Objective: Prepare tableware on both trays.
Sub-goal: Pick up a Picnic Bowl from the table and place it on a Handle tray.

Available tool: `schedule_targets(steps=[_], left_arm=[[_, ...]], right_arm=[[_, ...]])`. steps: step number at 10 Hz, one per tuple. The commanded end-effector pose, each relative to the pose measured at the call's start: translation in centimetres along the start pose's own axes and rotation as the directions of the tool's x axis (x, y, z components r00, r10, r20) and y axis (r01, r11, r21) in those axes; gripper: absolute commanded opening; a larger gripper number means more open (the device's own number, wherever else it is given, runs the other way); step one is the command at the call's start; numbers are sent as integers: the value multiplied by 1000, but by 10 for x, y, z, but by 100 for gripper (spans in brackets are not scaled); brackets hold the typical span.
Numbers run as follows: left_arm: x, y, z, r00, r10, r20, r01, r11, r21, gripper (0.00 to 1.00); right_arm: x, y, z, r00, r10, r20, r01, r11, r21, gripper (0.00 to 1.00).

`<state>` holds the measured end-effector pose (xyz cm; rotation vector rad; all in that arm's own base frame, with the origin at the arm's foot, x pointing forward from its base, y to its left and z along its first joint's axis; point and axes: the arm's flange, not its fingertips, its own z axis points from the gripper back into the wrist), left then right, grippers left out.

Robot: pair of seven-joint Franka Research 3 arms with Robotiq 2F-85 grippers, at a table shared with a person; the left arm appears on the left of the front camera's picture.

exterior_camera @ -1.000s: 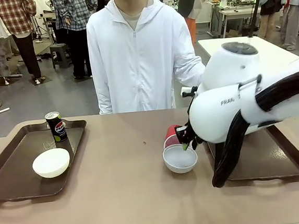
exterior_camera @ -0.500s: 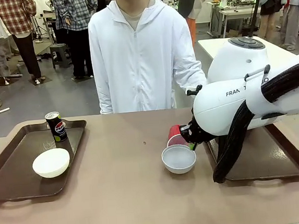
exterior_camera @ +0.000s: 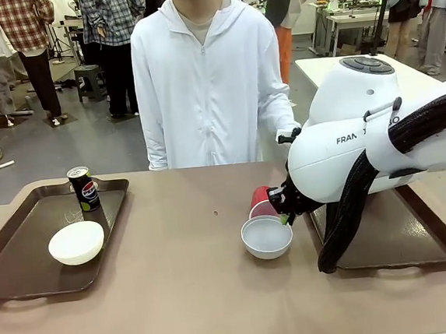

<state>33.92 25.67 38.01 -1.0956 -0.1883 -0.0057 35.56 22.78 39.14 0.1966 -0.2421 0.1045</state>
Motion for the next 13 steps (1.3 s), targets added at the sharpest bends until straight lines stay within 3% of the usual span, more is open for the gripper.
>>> schedule_targets(steps=[1, 2, 3, 4, 5, 8, 9, 10, 12, 13], left_arm=[[2, -4, 2, 1000, 19, 16, -18, 1000, -15, 100], [2, -4, 2, 1000, 19, 16, -18, 1000, -15, 100], [2, -4, 2, 1000, 19, 16, -18, 1000, -15, 100], [2, -4, 2, 1000, 19, 16, -18, 1000, -15, 100], [2, -4, 2, 1000, 19, 16, -18, 1000, -15, 100], [2, -4, 2, 1000, 19, 16, -18, 1000, -15, 100], [2, -4, 2, 1000, 19, 16, -18, 1000, -15, 100], [2, -4, 2, 1000, 19, 16, -18, 1000, -15, 100], [2, -4, 2, 1000, 19, 16, -18, 1000, -15, 100], [2, -4, 2, 1000, 19, 16, -18, 1000, -15, 100]], right_arm=[[-19, -15, -10, 1000, 6, -9, -6, 1000, 1, 40], [-19, -18, -15, 1000, -1, -12, 1, 1000, -5, 25], [-18, -20, -19, 1000, -6, -15, 5, 1000, -11, 60], [-18, -24, -26, 1000, -11, -16, 10, 1000, -24, 44], [-16, -27, -32, 1000, -5, -14, 4, 999, -39, 74], [-16, -32, -48, 999, 4, -33, -5, 999, -43, 74], [-16, -32, -50, 999, 19, -41, -19, 1000, -21, 40], [-16, -33, -49, 998, 14, -54, -15, 1000, -11, 0], [-16, -36, -48, 998, 4, -65, -4, 1000, 1, 0], [-16, -36, -49, 998, 3, -70, -3, 1000, 7, 8]])
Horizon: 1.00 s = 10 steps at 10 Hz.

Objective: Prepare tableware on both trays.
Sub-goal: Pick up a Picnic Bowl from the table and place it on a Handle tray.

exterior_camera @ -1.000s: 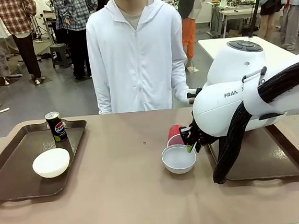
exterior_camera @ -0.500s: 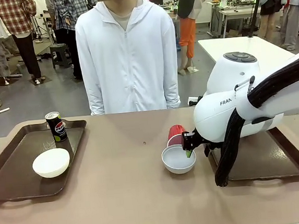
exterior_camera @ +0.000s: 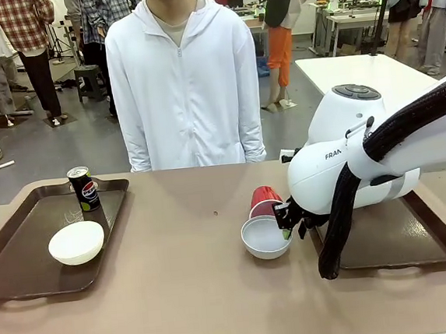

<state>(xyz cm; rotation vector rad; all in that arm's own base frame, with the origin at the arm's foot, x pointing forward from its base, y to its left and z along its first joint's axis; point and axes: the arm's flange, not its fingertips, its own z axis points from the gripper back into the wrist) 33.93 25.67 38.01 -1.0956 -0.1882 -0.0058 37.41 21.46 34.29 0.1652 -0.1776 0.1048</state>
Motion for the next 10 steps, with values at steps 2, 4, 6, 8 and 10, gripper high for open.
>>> schedule_targets(steps=[2, 4, 6, 8, 10], left_arm=[[2, -4, 2, 1000, 19, 16, -19, 1000, -15, 100], [2, -4, 2, 1000, 19, 16, -19, 1000, -15, 100], [2, -4, 2, 1000, 19, 16, -19, 1000, -15, 100], [2, -4, 2, 1000, 19, 16, -19, 1000, -15, 100], [2, -4, 2, 1000, 19, 16, -19, 1000, -15, 100]], right_arm=[[-21, -13, -3, 1000, 8, -10, -8, 999, 38, 0], [-20, -16, -2, 1000, -2, -9, 3, 999, 48, 0], [-22, -13, 1, 1000, 12, -11, -11, 998, 59, 0], [-38, 0, 41, 997, 60, -49, -56, 995, 81, 0], [-59, 13, 120, 994, 98, -41, -97, 995, 17, 0]])
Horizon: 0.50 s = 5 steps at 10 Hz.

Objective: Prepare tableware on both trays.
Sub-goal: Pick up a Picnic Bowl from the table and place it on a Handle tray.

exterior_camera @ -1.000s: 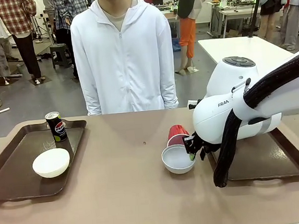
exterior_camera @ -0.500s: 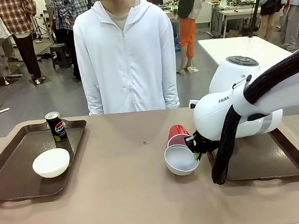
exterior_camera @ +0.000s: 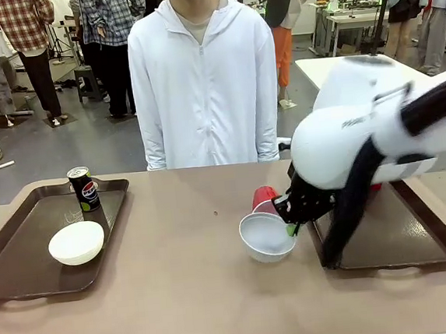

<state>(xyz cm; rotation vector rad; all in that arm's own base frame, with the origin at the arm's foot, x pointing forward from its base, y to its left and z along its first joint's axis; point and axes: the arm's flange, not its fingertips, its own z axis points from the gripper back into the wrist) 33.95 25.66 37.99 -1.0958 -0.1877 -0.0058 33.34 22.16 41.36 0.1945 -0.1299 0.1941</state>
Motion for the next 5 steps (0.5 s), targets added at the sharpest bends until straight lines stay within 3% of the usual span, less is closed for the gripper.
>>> schedule_targets(steps=[1, 3, 5], left_arm=[[2, -4, 2, 1000, 18, 17, -18, 1000, -15, 100], [2, -4, 2, 1000, 18, 17, -18, 1000, -15, 100], [2, -4, 2, 1000, 18, 17, -18, 1000, -15, 100]], right_arm=[[-43, -5, 72, 999, 24, 42, -21, 998, -58, 0], [-53, -31, 103, 998, -5, 62, 15, 987, -163, 0], [-57, -86, 113, 996, -68, 62, 81, 971, -224, 0]])
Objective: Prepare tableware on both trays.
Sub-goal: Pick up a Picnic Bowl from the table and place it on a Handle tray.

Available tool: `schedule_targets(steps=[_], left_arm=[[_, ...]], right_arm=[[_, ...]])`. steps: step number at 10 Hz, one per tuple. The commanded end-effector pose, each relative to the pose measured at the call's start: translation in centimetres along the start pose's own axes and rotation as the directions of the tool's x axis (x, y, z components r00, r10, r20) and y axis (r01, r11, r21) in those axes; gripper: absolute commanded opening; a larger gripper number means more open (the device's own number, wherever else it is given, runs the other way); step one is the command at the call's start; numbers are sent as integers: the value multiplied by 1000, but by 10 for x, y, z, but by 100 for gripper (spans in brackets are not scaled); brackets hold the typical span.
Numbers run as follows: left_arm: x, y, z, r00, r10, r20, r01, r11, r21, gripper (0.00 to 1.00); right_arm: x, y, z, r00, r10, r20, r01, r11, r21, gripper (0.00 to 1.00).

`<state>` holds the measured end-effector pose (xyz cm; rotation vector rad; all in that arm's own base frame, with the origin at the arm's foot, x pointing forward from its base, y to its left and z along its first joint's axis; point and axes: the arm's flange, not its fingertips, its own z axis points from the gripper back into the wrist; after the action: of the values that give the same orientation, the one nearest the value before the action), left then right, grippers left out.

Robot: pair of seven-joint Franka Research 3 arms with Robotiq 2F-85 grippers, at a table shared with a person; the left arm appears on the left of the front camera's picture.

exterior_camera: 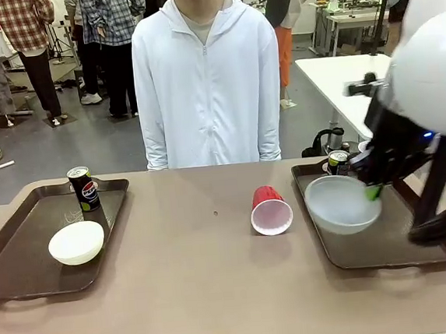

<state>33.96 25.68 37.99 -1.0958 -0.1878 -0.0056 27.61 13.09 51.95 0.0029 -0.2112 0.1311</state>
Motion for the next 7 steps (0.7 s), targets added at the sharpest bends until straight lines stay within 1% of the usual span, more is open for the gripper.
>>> schedule_targets(steps=[1, 2, 3, 4, 5, 7], left_arm=[[2, -4, 2, 1000, 18, 17, -18, 1000, -15, 100], [2, -4, 2, 1000, 18, 17, -18, 1000, -15, 100], [2, -4, 2, 1000, 18, 17, -18, 1000, -15, 100], [2, -4, 2, 1000, 18, 17, -18, 1000, -15, 100], [2, -4, 2, 1000, 18, 17, -18, 1000, -15, 100], [2, -4, 2, 1000, 18, 17, -18, 1000, -15, 100]], right_arm=[[3, -51, -29, 996, -88, -15, 87, 996, -25, 0], [7, -71, -42, 991, -135, -12, 134, 991, -28, 0], [13, -89, -55, 985, -174, -5, 174, 985, -5, 0], [20, -98, -70, 981, -195, 24, 195, 981, 14, 0], [26, -103, -89, 976, -207, 69, 206, 978, 34, 0], [27, -100, -140, 976, -203, 82, 199, 978, 59, 0]])
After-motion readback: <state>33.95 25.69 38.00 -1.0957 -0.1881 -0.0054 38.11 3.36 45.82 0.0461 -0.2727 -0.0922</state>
